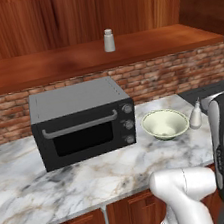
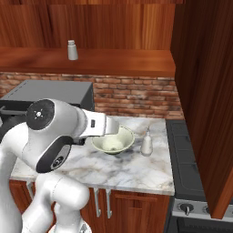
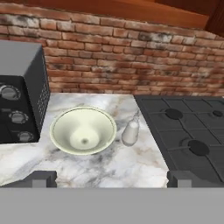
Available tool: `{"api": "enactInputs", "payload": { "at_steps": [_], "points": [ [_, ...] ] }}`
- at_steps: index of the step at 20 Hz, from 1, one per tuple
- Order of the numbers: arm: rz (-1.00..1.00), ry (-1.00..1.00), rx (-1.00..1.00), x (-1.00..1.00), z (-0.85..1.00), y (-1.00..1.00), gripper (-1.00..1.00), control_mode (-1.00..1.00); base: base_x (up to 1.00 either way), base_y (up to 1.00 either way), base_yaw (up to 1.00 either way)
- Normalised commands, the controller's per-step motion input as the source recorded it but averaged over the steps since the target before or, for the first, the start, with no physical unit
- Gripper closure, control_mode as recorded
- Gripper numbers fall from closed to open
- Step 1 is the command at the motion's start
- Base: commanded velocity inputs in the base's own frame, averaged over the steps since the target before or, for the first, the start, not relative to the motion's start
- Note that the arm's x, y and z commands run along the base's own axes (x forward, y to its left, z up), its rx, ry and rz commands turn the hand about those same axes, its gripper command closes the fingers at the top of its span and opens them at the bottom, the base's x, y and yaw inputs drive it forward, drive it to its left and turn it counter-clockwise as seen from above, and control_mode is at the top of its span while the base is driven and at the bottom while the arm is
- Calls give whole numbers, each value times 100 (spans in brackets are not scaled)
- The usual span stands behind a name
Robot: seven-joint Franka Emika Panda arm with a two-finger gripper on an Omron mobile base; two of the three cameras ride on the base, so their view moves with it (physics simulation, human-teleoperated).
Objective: Retrieve the bottle and the shaker from the cabinet and place them next to the mixing bowl on the counter. Then add garlic from the fridge to the mixing bowl.
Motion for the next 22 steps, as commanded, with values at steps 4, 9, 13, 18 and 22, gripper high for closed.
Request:
{"api": "enactInputs", "payload": {
  "at_steps": [4,9,13,18,22],
  "points": [
    [0,7,0,-50,74,48,-100,-100,0,0,0],
    [0,4,0,-49,70,51,-100,-100,0,0,0],
    [0,0,2,-56,70,49,-100,-100,0,0,0],
    [0,0,3,-62,58,47,-100,-100,0,0,0],
    [0,-1,6,-39,35,45,-100,-100,0,0,0]
  ]
}}
